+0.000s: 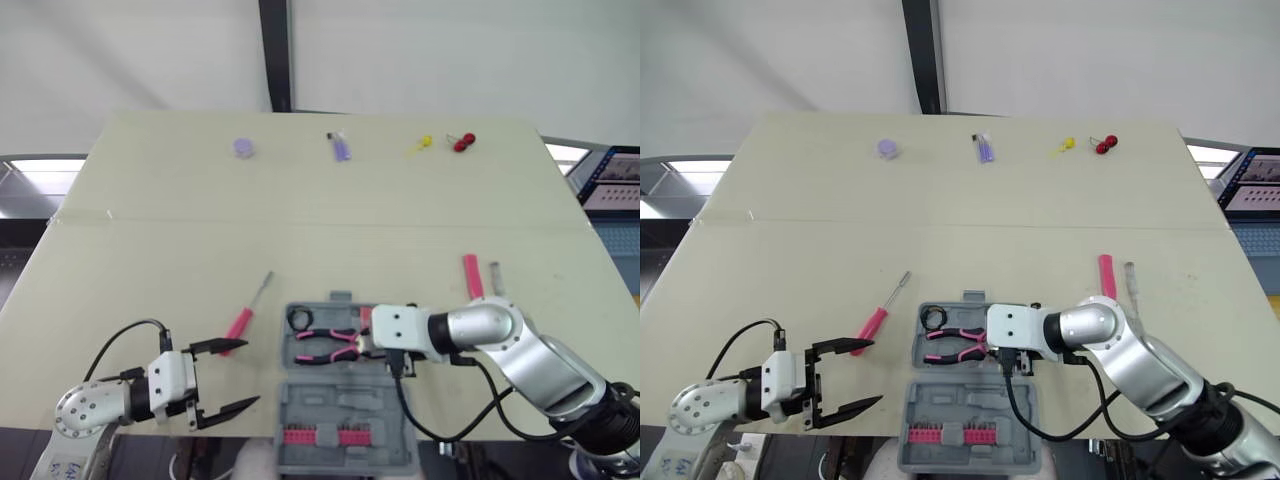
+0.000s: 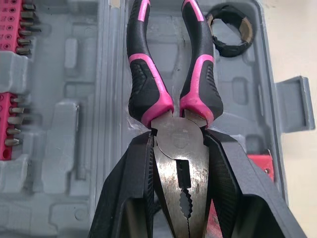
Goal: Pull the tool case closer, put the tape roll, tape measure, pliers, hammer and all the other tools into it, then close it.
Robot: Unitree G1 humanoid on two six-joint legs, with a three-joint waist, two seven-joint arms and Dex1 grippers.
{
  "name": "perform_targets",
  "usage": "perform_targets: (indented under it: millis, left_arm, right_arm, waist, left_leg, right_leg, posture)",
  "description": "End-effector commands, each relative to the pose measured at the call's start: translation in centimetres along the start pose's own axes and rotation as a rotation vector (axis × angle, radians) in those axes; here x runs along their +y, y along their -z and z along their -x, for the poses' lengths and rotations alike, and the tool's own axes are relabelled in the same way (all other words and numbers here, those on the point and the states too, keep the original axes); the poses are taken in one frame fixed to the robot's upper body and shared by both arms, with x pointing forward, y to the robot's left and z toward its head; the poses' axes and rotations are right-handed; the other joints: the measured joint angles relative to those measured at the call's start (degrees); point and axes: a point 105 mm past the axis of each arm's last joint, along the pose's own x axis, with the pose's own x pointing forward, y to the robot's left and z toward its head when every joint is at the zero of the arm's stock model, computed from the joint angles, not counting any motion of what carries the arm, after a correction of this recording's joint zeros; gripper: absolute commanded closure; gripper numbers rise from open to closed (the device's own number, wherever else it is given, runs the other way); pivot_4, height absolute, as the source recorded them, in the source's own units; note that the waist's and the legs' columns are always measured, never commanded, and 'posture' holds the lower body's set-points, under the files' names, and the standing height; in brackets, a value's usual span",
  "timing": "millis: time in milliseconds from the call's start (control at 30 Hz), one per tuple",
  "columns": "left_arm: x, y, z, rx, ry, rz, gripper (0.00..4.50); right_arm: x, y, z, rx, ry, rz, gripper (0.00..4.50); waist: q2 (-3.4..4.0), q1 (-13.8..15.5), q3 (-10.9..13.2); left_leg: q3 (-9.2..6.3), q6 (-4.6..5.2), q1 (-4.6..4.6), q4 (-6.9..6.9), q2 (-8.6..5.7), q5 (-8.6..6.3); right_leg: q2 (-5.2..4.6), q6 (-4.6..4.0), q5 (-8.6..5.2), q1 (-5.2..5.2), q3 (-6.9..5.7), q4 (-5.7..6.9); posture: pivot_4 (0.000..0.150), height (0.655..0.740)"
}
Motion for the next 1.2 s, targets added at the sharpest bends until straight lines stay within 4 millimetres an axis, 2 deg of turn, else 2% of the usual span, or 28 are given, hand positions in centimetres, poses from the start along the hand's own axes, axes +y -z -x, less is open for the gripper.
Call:
perform_targets:
  millis: [33, 567, 1200]
  left_arm:
    - [-0.4, -0.4, -0.3, -0.024, 0.003, 0.002, 0.00]
    - [0.6, -0.5, -0.9, -0.017, -0.004, -0.019, 0.00]
    - [0.4, -0.5, -1.2, -0.025, -0.016, -0.010, 0.00]
  right_arm:
    - [0.0, -1.0, 0.0, -0.018, 0.022, 0.048, 3.50]
    - [0.1, -0.7, -0.8, -0.006, 0.027, 0.051, 3.50]
    - [0.2, -0.6, -1.5, -0.005, 0.014, 0.064, 3.50]
  waist:
    - [0.00, 0.0, 0.0]
    - [0.00, 0.0, 0.0]
    - [0.00, 0.0, 0.0]
  left_leg:
    - [0.00, 0.00, 0.00, 0.00, 0.00, 0.00]
    - [0.00, 0.00, 0.00, 0.00, 0.00, 0.00]
    - [0.00, 0.00, 0.01, 0.00, 0.00, 0.00]
  right_leg:
    - [0.00, 0.00, 0.00, 0.00, 0.00, 0.00]
    - [0.00, 0.00, 0.00, 0.00, -0.01, 0.00]
    - [0.00, 0.00, 0.00, 0.00, -0.01, 0.00]
  posture:
    - [0.150, 0.7400]
    - [0.150, 0.7400]
    - [0.150, 0.7400]
